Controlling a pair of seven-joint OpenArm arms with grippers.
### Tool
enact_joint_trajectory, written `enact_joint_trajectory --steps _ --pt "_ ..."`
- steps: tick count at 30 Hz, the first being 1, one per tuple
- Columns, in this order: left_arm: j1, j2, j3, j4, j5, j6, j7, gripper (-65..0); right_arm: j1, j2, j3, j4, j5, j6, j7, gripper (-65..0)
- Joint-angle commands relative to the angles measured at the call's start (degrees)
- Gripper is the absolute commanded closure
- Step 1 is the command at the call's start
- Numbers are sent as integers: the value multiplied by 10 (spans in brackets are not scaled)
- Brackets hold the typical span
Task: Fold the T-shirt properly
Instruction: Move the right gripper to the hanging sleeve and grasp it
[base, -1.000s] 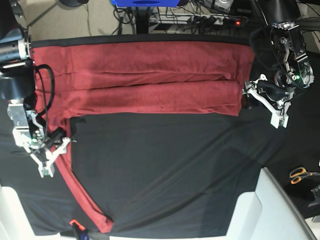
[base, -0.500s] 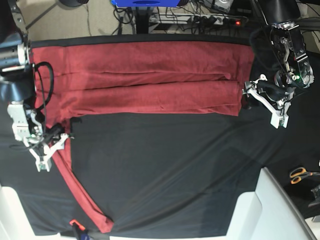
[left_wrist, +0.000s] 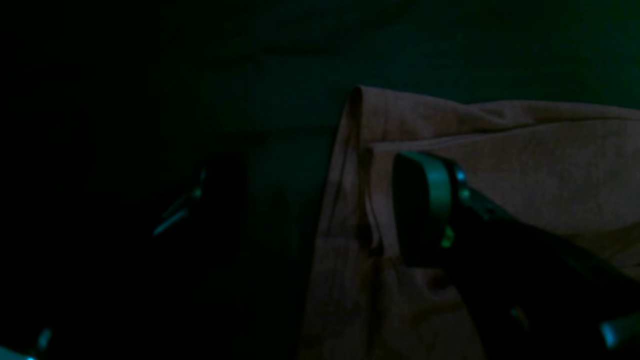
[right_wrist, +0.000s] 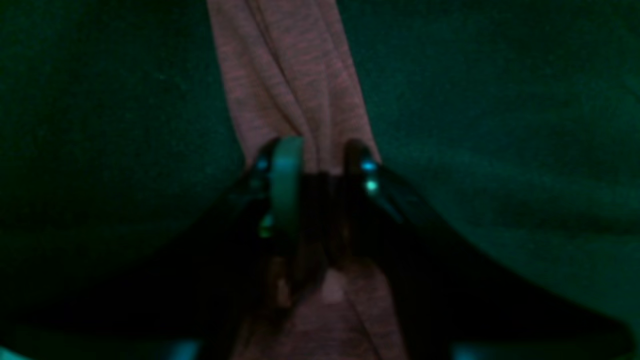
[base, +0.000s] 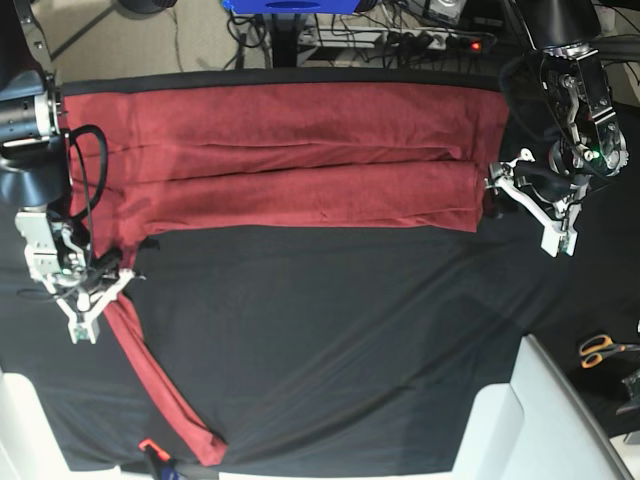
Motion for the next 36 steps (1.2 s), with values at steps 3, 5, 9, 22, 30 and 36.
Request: enact_joint_trajectory --steps 3,5,9,22,30,36 --pt "-6 -9 -3 8 -5 -3 -10 -441 10 7 2 4 0 1 -8 -266" --pt "-7 -9 -3 8 -5 -3 -10 -441 10 7 2 4 1 1 -8 -290" --pt "-7 -9 -3 8 -5 -2 -10 -441 9 7 3 22 2 1 -8 -299" --pt "-22 -9 -3 -35 -5 -2 -11 -441 -13 11 71 165 0 1 -104 -299" --pt "-23 -8 -3 -34 -7 -2 -11 -441 -13 11 72 100 0 1 -59 -297" --pt "-22 -9 -3 -34 -5 -2 -11 -441 -5 8 72 74 0 1 -37 -294"
